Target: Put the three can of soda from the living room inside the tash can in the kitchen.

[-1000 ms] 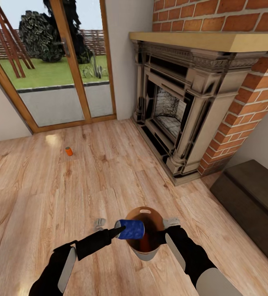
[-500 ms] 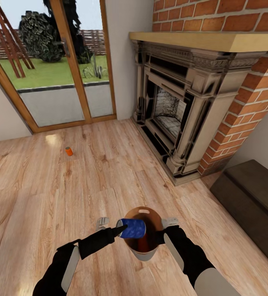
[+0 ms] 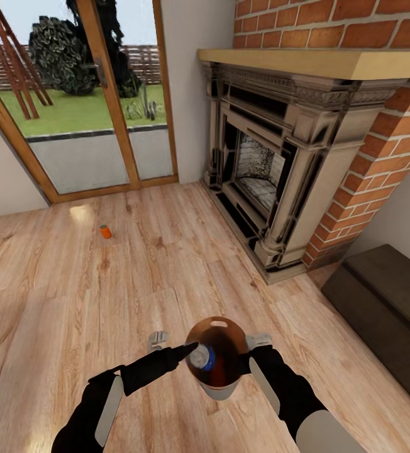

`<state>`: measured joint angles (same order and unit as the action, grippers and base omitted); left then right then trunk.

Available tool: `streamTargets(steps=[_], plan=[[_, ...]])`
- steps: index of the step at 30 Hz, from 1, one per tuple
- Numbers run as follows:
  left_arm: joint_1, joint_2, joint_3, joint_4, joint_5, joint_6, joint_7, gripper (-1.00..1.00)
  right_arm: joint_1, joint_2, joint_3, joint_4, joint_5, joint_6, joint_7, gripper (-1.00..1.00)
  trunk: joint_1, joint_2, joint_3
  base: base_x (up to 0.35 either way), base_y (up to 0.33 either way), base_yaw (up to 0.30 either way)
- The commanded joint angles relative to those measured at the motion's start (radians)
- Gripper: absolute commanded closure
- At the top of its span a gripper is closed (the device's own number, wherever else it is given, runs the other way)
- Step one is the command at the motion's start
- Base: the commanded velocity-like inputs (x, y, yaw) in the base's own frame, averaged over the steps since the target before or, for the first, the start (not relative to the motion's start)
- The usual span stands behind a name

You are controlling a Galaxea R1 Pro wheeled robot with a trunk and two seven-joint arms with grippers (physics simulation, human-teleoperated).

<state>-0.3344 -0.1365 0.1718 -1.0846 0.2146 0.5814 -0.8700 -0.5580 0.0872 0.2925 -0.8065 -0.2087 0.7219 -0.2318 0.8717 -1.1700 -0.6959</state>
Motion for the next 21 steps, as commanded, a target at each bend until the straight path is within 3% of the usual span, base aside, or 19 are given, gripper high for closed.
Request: streamTargets(steps=[1,8,11,14,18,21], plan=[[0.000,0.000,0.000,0.000,0.000,0.000,0.000,-1.00,0.000,0.000,0.000,0.000,-0.011,-0.002,0.000,1.00,0.000,0.000,0.000,0.000,0.000,0.000],[0.000,0.001,0.000,0.000,0.002,0.002,-0.008,-1.00,0.000,0.000,0.000,0.000,-0.011,-0.002,0.000,1.00,0.000,0.000,0.000,0.000,0.000,0.000],[0.000,0.011,0.005,0.001,0.009,0.003,-0.077,-1.00,0.000,0.000,0.000,-0.001,-0.011,-0.001,0.002,1.00,0.000,0.000,0.000,0.000,0.000,0.000],[0.000,0.089,0.011,0.011,0.012,0.003,-0.246,-1.00,0.000,0.000,0.002,-0.003,-0.011,-0.001,0.006,1.00,0.000,0.000,0.000,0.000,0.000,0.000],[0.000,0.151,0.016,0.026,0.013,0.003,-0.335,-1.00,0.000,0.000,0.017,-0.003,-0.011,0.000,0.007,1.00,0.000,0.000,0.000,0.000,0.000,0.000],[0.000,0.218,0.057,0.044,0.013,0.002,-0.433,-1.00,-0.001,0.000,0.036,-0.003,-0.012,0.000,0.008,1.00,0.000,0.000,0.000,0.000,0.000,0.000]])
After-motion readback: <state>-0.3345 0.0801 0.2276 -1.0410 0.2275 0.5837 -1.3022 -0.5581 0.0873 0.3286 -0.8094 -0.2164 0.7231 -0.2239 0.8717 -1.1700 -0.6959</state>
